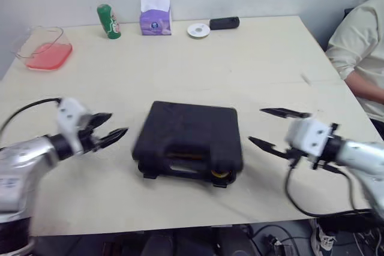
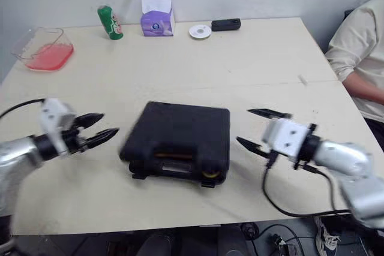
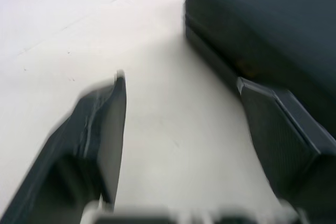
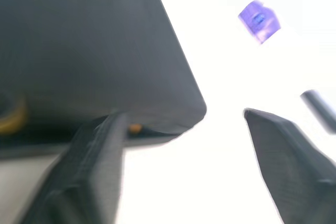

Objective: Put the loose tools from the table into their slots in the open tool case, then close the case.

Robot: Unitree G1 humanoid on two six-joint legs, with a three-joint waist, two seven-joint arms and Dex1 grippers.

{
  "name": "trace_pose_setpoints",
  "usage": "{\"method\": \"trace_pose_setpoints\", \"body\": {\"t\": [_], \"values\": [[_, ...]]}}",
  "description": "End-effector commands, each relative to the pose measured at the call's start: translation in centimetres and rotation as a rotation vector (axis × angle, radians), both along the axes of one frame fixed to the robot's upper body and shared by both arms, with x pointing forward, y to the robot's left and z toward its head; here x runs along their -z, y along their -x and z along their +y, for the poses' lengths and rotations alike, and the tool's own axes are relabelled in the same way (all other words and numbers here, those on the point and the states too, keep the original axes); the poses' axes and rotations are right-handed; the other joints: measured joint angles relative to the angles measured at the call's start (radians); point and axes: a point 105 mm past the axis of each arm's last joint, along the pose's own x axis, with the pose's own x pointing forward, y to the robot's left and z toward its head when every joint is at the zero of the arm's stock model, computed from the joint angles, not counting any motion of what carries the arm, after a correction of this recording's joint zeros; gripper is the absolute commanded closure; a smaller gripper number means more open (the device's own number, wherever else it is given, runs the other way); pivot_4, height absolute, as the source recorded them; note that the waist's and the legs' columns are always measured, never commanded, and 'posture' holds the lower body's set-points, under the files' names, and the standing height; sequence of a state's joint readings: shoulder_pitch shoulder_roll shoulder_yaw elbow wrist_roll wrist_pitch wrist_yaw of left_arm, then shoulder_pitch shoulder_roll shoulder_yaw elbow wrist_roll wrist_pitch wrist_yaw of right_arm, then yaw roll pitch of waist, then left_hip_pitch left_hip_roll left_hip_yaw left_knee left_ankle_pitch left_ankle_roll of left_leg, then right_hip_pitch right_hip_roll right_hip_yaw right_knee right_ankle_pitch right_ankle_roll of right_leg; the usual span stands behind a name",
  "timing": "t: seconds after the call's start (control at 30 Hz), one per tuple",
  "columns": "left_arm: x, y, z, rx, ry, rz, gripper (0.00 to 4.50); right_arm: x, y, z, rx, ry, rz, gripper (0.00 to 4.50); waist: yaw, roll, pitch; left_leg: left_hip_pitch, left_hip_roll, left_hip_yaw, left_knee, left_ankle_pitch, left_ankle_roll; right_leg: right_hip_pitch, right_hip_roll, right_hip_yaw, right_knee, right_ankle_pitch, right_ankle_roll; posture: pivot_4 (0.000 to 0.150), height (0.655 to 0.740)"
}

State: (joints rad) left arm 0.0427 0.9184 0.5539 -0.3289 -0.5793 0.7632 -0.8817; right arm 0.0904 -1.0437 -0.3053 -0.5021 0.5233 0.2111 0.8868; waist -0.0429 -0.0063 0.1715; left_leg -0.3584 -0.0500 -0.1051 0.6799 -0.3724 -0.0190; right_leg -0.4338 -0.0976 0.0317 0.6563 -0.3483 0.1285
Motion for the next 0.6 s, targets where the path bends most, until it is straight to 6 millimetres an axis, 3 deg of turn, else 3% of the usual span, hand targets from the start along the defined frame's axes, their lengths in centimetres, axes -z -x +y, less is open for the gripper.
{"method": "trace_pose_setpoints", "body": {"t": [0.03, 0.17, 0.23, 0.53, 0.57, 0.6], "values": [[-2.0, 1.7, 2.6, -0.028, 0.050, 0.025, 1.03, 0.1, 2.7, -1.7, -0.009, -0.045, 0.216, 0.84, 0.018, 0.000, 0.001, 0.008, 0.001, 0.000, -0.002, -0.001, 0.001, 0.010, 0.001, -0.001, -0.005, 0.001, 0.000, 0.150, 0.7400], [-2.5, 0.1, 4.4, -0.127, 0.026, -0.021, 1.03, 2.1, 4.2, -2.0, -0.008, -0.047, 0.346, 0.84, 0.061, 0.004, 0.003, 0.020, 0.001, -0.006, -0.001, -0.004, 0.006, 0.031, 0.002, -0.003, -0.019, 0.008, 0.001, 0.150, 0.7400], [-2.4, -1.2, 3.9, -0.130, 0.022, -0.044, 1.03, 2.8, 4.3, -1.5, -0.010, -0.061, 0.354, 0.84, 0.068, 0.003, 0.002, 0.026, 0.002, -0.006, -0.002, -0.007, 0.009, 0.038, 0.002, -0.002, -0.022, 0.009, 0.002, 0.150, 0.7400], [-2.3, -3.3, 1.1, 0.003, -0.006, -0.084, 1.03, 3.5, 4.7, -0.3, -0.032, -0.076, 0.365, 0.84, 0.063, 0.002, 0.002, 0.017, -0.001, -0.006, -0.005, -0.010, 0.009, 0.024, 0.002, -0.008, -0.025, 0.010, 0.005, 0.150, 0.7400], [-2.1, -4.1, 0.5, 0.029, -0.013, -0.091, 1.57, 4.0, 5.2, 0.3, -0.058, -0.082, 0.391, 1.34, 0.064, 0.002, 0.002, 0.016, -0.001, -0.006, -0.004, -0.010, 0.009, 0.022, 0.001, -0.011, -0.023, 0.010, 0.005, 0.150, 0.7400], [-2.0, -5.2, -0.2, 0.052, -0.026, -0.098, 1.85, 4.5, 5.8, 0.9, -0.092, -0.078, 0.419, 1.62, 0.066, 0.002, 0.002, 0.016, -0.002, -0.005, -0.003, -0.010, 0.009, 0.022, 0.000, -0.015, -0.022, 0.010, 0.005, 0.150, 0.7400]]}}
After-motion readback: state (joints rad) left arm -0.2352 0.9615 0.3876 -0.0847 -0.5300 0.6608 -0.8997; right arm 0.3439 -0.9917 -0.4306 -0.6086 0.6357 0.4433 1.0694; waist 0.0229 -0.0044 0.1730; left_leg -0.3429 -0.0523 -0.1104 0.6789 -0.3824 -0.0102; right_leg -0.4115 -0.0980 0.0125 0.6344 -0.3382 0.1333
